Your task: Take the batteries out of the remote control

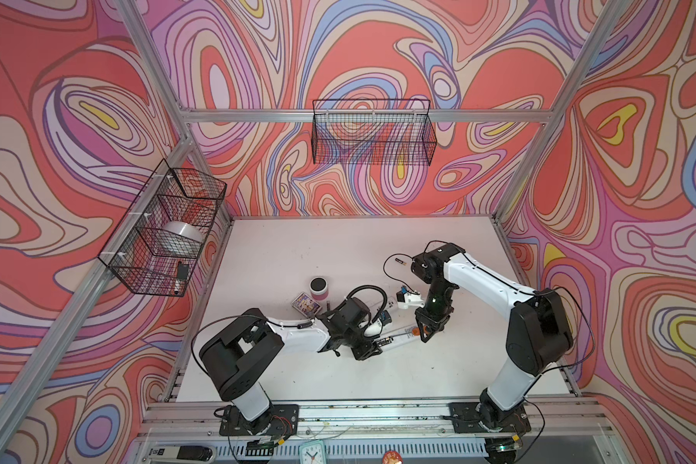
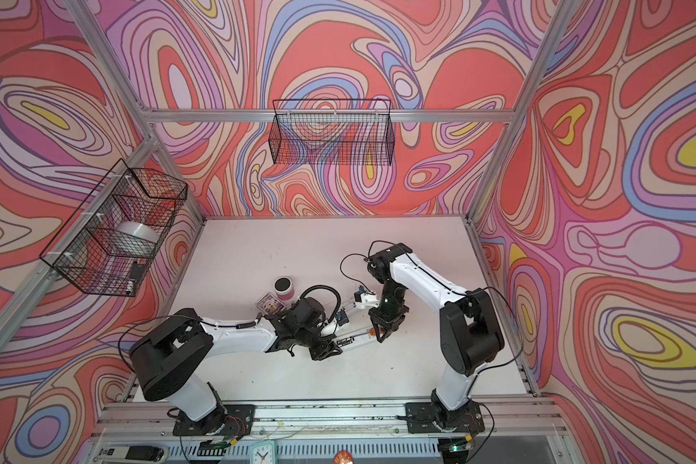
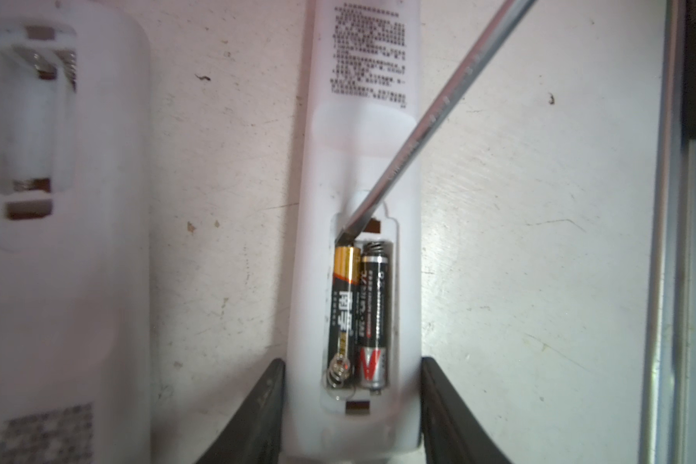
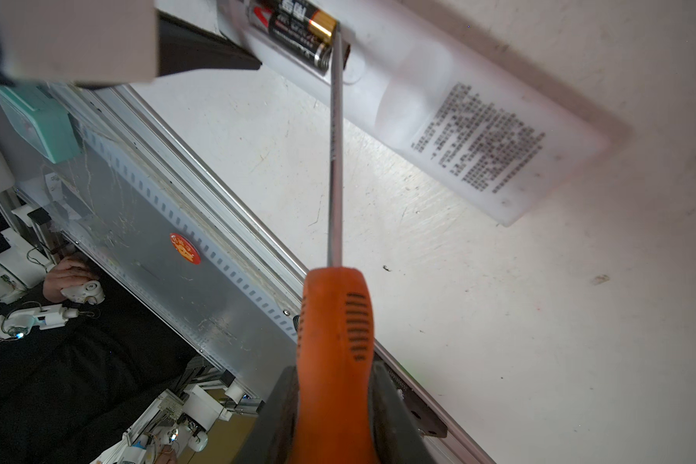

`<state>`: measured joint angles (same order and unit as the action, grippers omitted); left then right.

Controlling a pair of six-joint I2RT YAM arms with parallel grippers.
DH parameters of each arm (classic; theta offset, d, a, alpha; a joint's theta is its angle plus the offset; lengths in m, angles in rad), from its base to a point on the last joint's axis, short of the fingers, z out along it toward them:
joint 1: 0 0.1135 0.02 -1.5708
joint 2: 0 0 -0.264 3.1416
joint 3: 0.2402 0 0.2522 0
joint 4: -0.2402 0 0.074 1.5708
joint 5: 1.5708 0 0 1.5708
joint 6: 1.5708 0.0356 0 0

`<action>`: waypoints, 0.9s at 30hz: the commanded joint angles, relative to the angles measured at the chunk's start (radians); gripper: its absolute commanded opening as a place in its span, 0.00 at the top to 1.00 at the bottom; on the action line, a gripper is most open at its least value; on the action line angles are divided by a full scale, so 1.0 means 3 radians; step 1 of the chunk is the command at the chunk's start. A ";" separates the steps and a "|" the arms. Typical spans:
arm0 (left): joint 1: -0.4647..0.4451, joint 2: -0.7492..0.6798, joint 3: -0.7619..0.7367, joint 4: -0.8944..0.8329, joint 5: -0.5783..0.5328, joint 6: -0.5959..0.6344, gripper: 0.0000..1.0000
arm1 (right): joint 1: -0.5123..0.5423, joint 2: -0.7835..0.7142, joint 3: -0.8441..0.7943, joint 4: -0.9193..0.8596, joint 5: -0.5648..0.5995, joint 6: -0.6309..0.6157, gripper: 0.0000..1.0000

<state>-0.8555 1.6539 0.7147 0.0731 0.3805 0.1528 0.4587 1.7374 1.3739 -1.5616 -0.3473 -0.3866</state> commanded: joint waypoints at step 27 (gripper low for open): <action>0.0017 0.0178 -0.0112 -0.0376 -0.0221 -0.0084 0.68 | -0.0050 -0.0134 0.0252 0.0025 -0.0762 -0.0287 1.00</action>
<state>-0.8558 1.6539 0.7147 0.0731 0.3767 0.1524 0.4393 1.7176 1.4025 -1.5856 -0.4381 -0.4271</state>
